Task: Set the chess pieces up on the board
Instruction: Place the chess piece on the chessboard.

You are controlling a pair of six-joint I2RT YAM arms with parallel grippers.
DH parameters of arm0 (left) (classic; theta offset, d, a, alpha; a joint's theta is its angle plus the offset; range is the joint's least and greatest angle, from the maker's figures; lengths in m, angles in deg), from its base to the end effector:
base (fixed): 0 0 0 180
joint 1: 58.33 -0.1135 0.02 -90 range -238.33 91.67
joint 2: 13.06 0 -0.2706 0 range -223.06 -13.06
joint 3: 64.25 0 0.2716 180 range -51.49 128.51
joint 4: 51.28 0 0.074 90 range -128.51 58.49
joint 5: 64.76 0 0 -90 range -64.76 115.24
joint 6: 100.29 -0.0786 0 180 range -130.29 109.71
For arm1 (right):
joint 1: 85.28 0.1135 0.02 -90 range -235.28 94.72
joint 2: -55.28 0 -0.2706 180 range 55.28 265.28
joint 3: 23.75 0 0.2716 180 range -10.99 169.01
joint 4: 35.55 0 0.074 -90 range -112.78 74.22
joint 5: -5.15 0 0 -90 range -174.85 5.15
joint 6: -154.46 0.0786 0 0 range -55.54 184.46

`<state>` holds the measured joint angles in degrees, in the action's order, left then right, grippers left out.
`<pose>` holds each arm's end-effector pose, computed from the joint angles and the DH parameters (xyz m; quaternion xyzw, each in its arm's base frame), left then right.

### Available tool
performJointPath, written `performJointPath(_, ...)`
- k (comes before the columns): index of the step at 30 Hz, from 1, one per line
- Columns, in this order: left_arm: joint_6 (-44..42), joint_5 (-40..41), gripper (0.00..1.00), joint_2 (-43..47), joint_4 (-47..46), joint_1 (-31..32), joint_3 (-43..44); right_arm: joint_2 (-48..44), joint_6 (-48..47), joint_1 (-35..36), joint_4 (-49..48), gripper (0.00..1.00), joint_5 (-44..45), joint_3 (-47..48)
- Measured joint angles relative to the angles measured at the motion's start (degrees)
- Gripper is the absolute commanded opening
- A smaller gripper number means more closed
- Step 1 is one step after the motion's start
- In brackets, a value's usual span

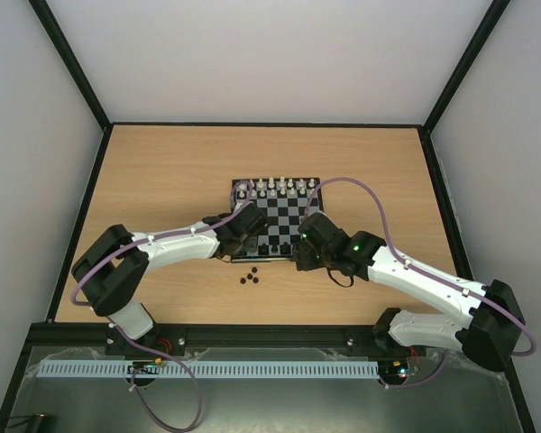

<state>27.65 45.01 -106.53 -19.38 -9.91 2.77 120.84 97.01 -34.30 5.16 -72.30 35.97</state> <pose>0.2569 -0.2495 0.1367 0.0399 0.9481 -0.0634 0.3089 0.1907 0.2083 0.2228 -0.1079 0.9180 0.1693 0.3421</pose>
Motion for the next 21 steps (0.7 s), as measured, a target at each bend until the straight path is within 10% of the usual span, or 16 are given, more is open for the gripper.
performJointPath(21,0.63,0.5,0.51,7.58,1.38,-0.35,-0.72,0.09,0.0,0.0,0.0,0.73,0.57,0.0)
